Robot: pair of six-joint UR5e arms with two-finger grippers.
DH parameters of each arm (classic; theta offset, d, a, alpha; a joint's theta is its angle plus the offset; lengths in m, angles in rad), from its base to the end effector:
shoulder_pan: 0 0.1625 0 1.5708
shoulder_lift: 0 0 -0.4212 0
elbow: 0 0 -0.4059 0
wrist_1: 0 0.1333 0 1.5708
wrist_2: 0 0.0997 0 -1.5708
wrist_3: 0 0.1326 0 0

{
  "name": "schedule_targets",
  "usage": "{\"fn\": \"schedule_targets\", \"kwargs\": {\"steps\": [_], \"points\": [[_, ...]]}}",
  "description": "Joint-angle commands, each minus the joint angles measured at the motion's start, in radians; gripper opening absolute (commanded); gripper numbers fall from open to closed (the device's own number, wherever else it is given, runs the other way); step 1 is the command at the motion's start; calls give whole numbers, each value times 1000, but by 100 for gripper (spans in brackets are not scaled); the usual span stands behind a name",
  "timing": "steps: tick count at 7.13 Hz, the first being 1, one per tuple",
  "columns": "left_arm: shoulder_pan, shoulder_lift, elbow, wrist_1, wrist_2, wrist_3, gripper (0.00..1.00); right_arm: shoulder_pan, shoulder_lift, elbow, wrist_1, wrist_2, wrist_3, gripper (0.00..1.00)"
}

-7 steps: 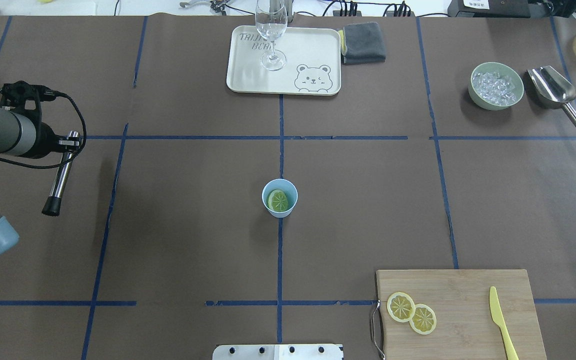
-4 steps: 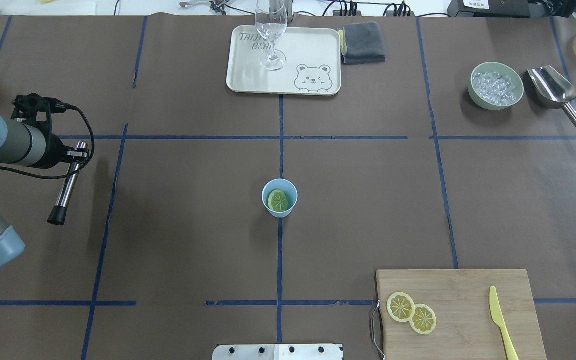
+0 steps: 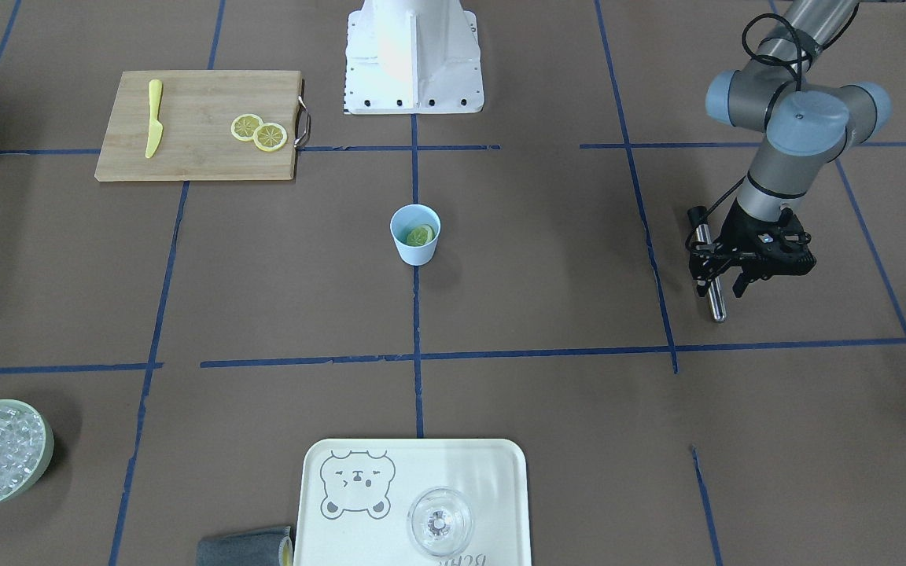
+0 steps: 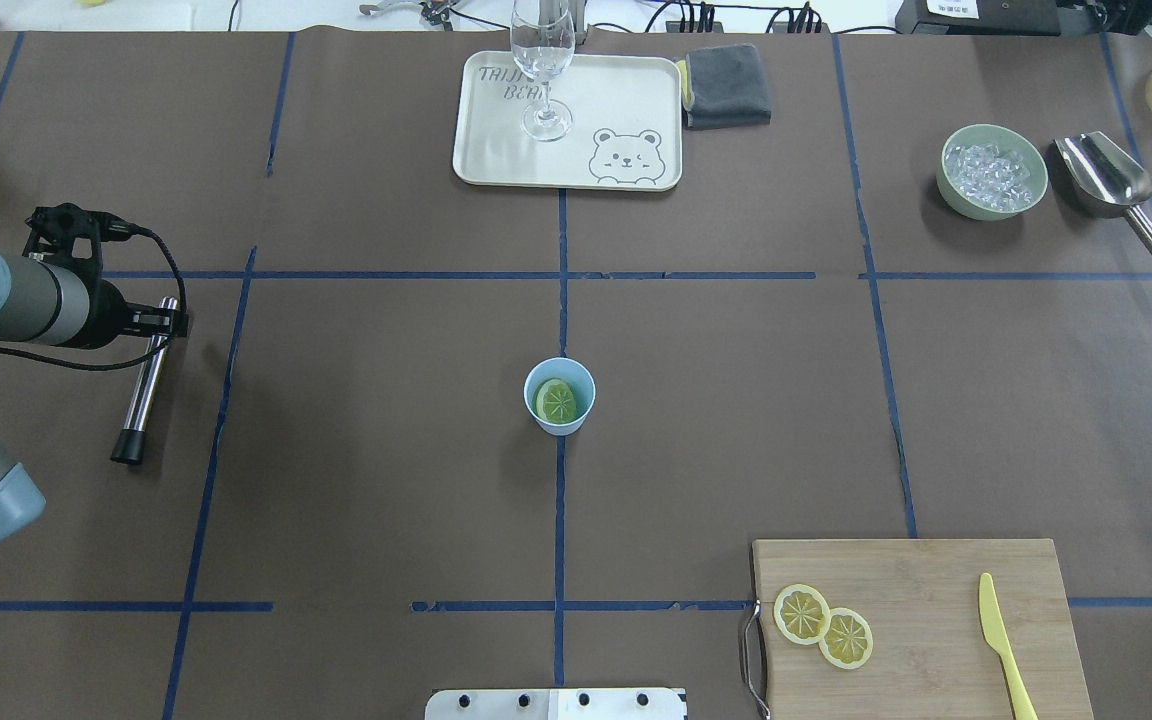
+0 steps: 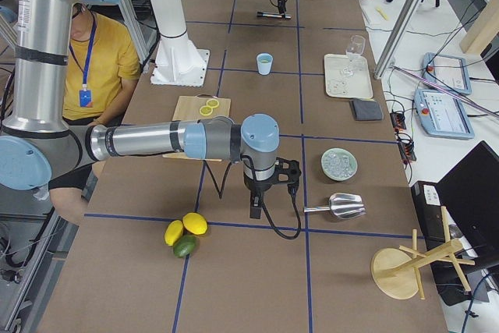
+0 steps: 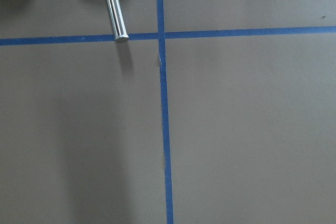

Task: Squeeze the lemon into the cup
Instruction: 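Stand the muddler upright on the table and open the left gripper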

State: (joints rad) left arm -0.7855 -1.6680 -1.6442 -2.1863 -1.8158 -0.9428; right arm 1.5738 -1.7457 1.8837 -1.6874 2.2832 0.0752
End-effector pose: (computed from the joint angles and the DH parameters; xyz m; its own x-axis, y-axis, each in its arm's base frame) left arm 0.3544 -0.4975 0.5331 0.7361 0.0700 -0.6733 0.1634 0.9469 0.2770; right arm 0.0479 -0.4304 0.6196 0.7545 0.0634 0.6533 -0.0598 0.9978 -0.0278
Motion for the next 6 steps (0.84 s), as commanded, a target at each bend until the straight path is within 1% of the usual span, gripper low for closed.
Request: {"fn": "schedule_targets", "kwargs": {"steps": [1,2,3,4,5,6], "points": [[0,1,-3,-7,3,6,100,0,0,-2,0,-1,0,100],[-1,2,-28,-3,-2,36,100,0,0,-2,0,-1,0,100],[-14,17,-70,10,-10,184,100,0,-2,0,0,-1,0,100],[-44,57,-106,17,-13,325,100,0,-2,2,0,1,0,100],[-167,62,-109,57,-55,470,100,0,-2,2,0,1,0,100],[-289,83,-109,91,-127,663,100,0,-2,2,0,-1,0,100]]}}
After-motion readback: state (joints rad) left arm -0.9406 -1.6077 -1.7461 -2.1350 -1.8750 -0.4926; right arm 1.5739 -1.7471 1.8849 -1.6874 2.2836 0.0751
